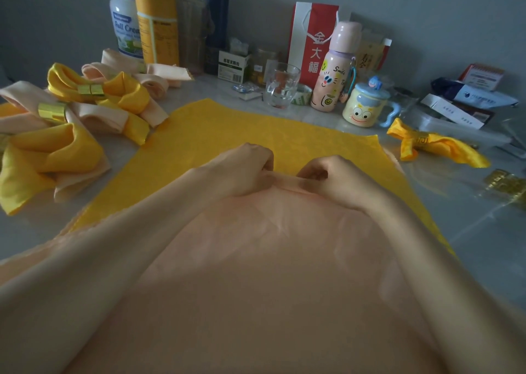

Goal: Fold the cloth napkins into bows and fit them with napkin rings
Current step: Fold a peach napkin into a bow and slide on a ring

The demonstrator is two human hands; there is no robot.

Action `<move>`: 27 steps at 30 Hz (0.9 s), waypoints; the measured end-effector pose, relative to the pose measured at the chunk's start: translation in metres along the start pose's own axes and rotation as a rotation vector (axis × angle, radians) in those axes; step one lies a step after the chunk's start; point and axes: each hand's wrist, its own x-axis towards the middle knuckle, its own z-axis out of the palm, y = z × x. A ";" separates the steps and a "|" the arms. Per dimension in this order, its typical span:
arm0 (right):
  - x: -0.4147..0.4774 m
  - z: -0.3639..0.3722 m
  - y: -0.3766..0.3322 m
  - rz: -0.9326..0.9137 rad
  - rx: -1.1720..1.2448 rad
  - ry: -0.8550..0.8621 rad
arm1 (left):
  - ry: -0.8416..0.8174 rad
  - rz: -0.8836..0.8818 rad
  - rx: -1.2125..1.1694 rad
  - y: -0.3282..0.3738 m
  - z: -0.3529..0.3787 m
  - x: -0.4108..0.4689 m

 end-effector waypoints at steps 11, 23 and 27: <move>-0.007 -0.002 -0.012 -0.072 -0.215 -0.041 | -0.221 -0.083 -0.103 -0.001 -0.025 0.001; -0.022 -0.014 -0.030 0.146 -0.110 -0.327 | -0.282 -0.059 0.001 0.013 -0.021 -0.007; -0.017 -0.009 -0.026 0.065 -0.143 -0.186 | -0.263 -0.033 0.025 0.015 -0.020 -0.009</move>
